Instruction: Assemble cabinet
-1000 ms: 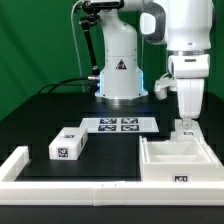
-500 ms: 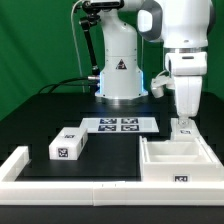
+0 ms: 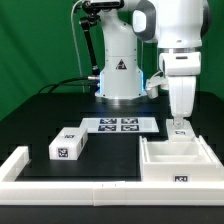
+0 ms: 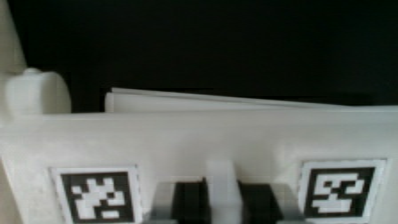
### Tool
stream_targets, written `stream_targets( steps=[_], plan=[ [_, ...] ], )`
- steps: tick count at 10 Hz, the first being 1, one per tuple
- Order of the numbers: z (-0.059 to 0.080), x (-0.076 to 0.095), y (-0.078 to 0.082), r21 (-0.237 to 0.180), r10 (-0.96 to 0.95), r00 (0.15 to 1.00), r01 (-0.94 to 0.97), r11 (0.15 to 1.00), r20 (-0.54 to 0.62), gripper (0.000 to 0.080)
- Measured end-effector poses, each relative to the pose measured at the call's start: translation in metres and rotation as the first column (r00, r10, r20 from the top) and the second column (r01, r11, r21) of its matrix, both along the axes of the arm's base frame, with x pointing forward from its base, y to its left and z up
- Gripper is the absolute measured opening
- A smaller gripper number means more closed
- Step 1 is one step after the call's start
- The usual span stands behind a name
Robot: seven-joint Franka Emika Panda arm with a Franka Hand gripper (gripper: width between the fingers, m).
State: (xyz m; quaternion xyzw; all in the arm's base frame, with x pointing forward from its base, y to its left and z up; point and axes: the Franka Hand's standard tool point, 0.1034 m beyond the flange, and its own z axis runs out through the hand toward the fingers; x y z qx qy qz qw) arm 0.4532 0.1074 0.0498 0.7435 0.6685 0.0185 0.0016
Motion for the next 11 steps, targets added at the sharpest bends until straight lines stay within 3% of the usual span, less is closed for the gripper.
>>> stream_targets(
  steps=[3, 11],
  plan=[
    [0.0065, 0.0121, -0.0011, -0.007, -0.006, 1.0, 0.006, 1.0, 0.0, 0.0068],
    [0.0077, 0.0139, -0.0018, -0.023, -0.007, 1.0, 0.007, 1.0, -0.03, 0.0068]
  ],
)
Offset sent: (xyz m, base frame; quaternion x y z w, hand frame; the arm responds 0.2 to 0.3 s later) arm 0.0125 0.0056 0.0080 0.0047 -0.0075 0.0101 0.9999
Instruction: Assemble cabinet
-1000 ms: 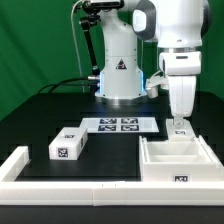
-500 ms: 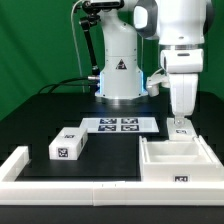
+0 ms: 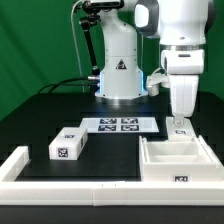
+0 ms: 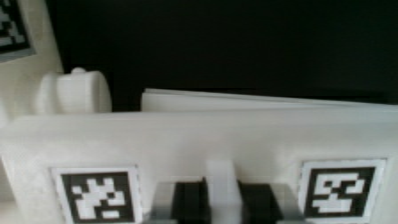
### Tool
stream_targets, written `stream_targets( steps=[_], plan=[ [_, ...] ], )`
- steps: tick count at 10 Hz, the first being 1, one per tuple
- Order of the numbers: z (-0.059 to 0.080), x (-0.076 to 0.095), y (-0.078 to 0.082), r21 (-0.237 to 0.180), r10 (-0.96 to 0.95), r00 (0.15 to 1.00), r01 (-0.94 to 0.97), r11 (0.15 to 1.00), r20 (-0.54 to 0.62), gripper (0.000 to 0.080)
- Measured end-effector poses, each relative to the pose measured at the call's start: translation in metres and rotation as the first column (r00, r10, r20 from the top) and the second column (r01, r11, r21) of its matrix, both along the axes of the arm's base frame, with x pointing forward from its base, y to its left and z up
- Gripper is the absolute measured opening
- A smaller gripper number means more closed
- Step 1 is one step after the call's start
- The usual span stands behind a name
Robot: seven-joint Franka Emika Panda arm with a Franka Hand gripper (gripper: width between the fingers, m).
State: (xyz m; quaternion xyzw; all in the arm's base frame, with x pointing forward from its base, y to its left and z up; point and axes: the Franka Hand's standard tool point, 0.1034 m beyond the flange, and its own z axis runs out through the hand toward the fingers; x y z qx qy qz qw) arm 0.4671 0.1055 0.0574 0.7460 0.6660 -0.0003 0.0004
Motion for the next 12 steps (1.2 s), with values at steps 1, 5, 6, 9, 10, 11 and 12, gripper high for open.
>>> stream_targets(
  steps=[1, 5, 6, 9, 10, 11, 12],
  plan=[
    [-0.0002, -0.0004, 0.0014, 0.003, -0.008, 1.0, 0.008, 1.0, 0.005, 0.0068],
    [0.0011, 0.0, 0.001, 0.001, 0.0, 1.0, 0.0, 1.0, 0.005, 0.0068],
    [0.0012, 0.0001, 0.0002, 0.001, 0.004, 1.0, -0.004, 1.0, 0.005, 0.0068],
    [0.0015, 0.0001, -0.0008, -0.001, 0.003, 1.0, -0.003, 1.0, 0.001, 0.0068],
    [0.0016, 0.0001, -0.0007, -0.002, 0.003, 1.0, -0.003, 1.0, -0.001, 0.0068],
    [0.0021, 0.0002, 0.0001, -0.005, 0.0, 1.0, 0.0, 1.0, -0.007, 0.0068],
    [0.0023, -0.0001, 0.0017, -0.006, -0.003, 1.0, 0.003, 1.0, -0.01, 0.0068]
  ],
)
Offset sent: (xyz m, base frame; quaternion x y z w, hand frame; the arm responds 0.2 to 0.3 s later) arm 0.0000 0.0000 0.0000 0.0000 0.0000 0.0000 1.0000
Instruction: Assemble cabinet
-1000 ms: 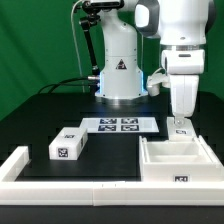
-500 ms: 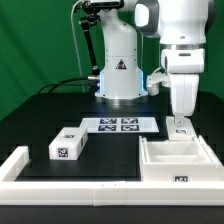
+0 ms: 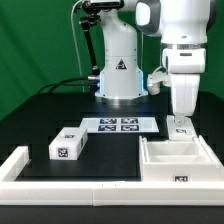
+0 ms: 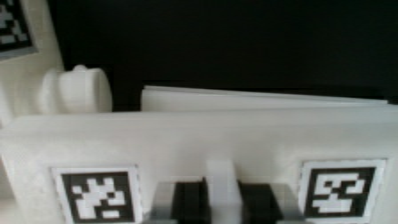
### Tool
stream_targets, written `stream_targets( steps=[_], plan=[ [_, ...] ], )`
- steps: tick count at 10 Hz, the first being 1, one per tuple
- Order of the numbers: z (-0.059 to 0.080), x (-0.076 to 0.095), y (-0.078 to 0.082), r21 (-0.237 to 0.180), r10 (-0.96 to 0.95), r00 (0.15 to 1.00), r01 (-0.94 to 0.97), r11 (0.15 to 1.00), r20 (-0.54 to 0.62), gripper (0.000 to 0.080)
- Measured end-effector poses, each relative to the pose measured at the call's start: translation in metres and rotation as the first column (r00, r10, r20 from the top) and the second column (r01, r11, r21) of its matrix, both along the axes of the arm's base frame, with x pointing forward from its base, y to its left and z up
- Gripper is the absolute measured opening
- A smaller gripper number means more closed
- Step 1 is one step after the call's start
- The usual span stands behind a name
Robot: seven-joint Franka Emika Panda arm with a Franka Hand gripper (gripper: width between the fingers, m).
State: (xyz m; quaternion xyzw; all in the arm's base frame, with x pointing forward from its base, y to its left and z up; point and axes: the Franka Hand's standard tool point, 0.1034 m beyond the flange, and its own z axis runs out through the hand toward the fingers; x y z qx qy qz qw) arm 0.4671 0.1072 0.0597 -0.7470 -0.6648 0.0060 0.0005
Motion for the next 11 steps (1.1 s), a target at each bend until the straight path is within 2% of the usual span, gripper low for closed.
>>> stream_targets(
  steps=[11],
  plan=[
    [0.0027, 0.0047, -0.0023, 0.0, 0.025, 1.0, -0.025, 1.0, 0.006, 0.0068]
  ],
)
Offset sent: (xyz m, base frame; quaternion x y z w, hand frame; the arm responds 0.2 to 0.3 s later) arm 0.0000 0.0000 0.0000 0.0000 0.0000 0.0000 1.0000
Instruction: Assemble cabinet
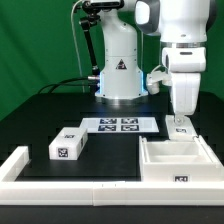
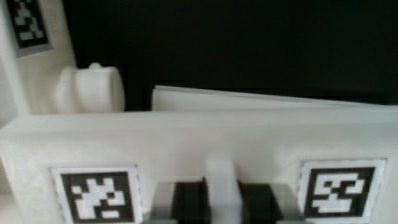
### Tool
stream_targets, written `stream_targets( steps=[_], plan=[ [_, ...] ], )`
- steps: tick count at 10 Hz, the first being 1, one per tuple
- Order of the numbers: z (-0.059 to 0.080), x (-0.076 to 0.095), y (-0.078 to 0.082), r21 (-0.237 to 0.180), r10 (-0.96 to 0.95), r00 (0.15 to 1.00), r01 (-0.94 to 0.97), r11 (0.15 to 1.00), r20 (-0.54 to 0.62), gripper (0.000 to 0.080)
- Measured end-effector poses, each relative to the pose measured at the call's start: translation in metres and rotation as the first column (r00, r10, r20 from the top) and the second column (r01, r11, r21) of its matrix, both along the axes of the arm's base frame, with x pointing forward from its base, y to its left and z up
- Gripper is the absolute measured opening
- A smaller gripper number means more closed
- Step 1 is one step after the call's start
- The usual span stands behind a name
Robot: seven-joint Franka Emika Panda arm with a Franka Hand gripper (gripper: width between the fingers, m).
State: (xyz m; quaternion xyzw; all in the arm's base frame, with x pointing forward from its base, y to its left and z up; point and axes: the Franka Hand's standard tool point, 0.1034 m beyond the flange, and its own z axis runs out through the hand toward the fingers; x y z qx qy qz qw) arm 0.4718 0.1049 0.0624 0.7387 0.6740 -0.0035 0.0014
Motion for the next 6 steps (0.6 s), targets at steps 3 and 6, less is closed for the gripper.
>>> stream_targets(
  steps=[3, 6],
  plan=[
    [-0.0022, 0.0044, 0.0011, 0.004, -0.002, 1.0, 0.002, 1.0, 0.002, 0.0068],
    [-0.0024, 0.0047, 0.0009, 0.004, -0.003, 1.0, 0.003, 1.0, 0.002, 0.0068]
  ],
)
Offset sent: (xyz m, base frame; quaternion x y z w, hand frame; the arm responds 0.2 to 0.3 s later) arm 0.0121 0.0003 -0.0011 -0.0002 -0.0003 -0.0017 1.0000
